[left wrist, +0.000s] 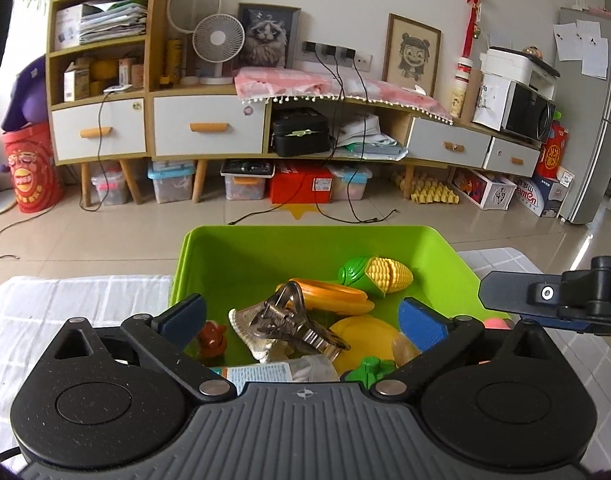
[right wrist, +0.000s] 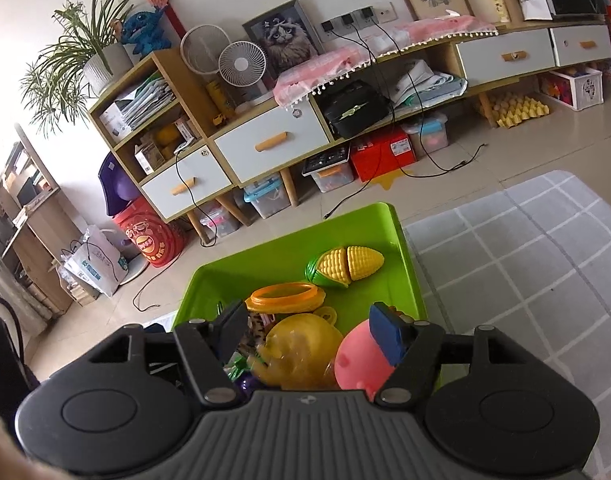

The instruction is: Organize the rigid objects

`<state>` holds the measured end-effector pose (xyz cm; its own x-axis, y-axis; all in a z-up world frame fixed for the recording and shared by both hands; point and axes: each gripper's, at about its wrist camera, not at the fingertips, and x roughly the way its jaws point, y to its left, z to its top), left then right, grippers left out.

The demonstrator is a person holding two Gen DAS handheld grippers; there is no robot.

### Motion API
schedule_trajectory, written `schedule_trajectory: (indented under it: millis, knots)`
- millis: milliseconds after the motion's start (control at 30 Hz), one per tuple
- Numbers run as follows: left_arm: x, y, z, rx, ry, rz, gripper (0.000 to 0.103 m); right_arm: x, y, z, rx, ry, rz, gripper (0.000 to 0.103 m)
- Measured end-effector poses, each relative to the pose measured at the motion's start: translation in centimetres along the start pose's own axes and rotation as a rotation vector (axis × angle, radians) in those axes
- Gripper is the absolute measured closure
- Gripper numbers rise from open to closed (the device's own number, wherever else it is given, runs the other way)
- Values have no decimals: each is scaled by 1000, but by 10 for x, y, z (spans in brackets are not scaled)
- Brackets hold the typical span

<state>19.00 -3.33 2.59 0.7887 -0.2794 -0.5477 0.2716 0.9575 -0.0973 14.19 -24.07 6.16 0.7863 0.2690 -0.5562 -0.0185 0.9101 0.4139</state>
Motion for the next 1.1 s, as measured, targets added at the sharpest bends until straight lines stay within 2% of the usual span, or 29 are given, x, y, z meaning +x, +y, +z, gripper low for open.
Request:
schedule_trajectory:
  millis: [600,900,1100]
  knots:
    - [-24,5,-3,-42,4,18,2,-8,3,0,-16,4,-17,45]
    - [-62,12,-28,-89,45,37,2,-35,12,-20,-81,36,-56,44]
    - [-92,22,-56,-114,81,63,2,-49,17,-38,-145,60,-105,43]
